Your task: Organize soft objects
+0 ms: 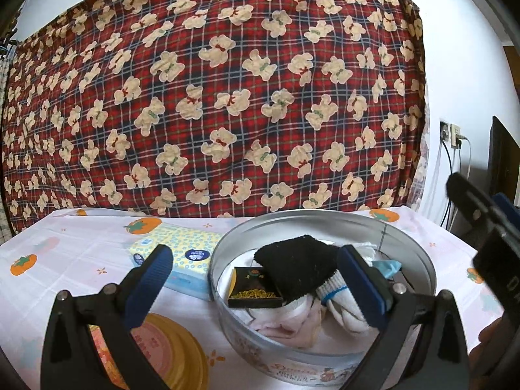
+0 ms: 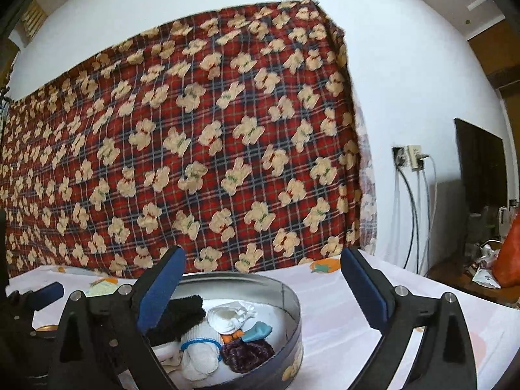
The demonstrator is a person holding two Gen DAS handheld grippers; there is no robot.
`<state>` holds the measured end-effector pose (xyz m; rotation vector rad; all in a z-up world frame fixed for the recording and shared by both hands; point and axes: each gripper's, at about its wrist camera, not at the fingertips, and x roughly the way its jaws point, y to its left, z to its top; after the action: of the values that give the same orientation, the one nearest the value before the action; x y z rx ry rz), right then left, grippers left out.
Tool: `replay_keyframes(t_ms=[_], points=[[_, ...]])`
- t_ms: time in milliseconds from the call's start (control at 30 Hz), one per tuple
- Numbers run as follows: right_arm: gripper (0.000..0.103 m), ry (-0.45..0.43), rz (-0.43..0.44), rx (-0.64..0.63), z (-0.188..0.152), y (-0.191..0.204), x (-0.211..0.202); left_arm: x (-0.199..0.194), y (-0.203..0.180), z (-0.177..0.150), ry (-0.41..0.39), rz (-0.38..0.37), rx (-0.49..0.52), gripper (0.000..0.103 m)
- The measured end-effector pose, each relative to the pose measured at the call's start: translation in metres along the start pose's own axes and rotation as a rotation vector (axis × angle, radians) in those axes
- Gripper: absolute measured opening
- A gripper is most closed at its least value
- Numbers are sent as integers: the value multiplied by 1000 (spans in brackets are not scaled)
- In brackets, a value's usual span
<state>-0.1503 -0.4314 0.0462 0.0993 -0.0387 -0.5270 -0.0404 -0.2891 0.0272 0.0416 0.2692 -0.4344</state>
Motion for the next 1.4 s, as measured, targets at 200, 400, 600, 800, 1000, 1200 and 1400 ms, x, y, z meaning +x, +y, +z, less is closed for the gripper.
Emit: replay_keyframes(t_ms=[200,400,600,800,1000,1200,1400], points=[[102,6,-6,48,0,-9,-7,-5,-2,0,-11,-8,8,103],[102,24,-9,64,-1,-11,-5,-8,-1,0,-10,-7,3,103],[102,13,-12,48,0,-9,-6,-12,-2,-1,-31,-3,12,103],[102,1,-13,27,1,-6,-8,-14,0,-1,-32,6,9,103],[102,-2,-18,33,2,-6,-9,-13,2,-1,-26,9,2,103],[102,-2,-15,32,2,-7,-8,-12,1,-1,-26,12,3,103],[102,-2,-15,32,2,-8,-9,-13,0,-1,-30,9,3,103]])
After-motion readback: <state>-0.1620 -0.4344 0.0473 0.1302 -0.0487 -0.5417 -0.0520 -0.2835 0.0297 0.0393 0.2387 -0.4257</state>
